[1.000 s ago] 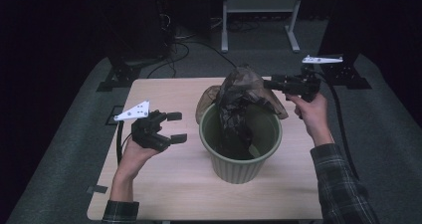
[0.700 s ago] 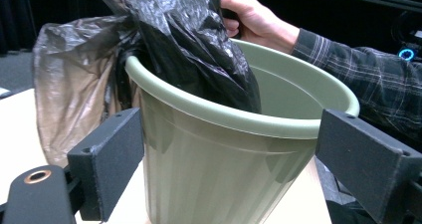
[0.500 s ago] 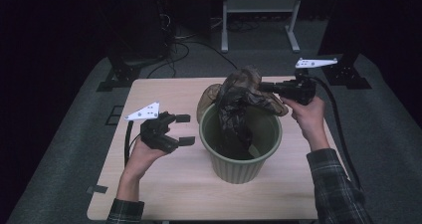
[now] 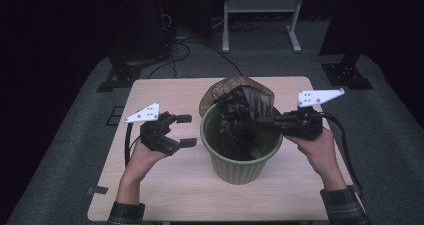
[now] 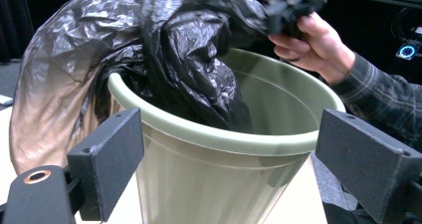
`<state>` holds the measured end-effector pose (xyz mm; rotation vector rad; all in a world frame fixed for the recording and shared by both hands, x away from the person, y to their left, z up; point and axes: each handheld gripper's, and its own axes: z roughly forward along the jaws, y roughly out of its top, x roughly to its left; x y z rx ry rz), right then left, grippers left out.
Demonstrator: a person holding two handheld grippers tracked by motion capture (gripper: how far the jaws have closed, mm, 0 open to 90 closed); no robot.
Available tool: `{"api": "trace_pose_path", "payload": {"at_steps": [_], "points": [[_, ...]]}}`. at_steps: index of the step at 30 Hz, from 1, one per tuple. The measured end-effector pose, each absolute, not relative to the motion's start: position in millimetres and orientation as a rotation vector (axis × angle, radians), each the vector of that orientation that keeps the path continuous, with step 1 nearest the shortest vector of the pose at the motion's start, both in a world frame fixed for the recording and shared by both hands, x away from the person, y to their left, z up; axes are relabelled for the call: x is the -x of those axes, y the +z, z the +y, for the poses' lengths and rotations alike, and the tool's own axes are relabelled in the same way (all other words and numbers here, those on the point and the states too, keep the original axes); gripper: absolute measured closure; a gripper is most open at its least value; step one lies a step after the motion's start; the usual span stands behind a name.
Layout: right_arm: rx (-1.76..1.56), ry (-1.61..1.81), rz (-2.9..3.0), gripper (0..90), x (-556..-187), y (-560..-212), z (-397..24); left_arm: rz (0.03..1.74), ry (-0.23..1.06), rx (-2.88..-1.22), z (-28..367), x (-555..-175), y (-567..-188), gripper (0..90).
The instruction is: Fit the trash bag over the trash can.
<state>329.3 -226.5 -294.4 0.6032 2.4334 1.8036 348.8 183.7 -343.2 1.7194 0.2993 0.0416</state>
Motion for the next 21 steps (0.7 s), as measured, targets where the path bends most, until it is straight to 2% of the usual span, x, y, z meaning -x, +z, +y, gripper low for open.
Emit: {"api": "trace_pose_path", "payload": {"at_steps": [14,21], "points": [[-0.511,1.855,2.513,89.5,-264,-328,-238,0.304,0.052,-1.719,185,-346,-341,10.2],[-0.483,1.832,2.561,88.8,-247,-342,-232,0.303,0.057,-1.716,186,-345,-340,10.1]]}}
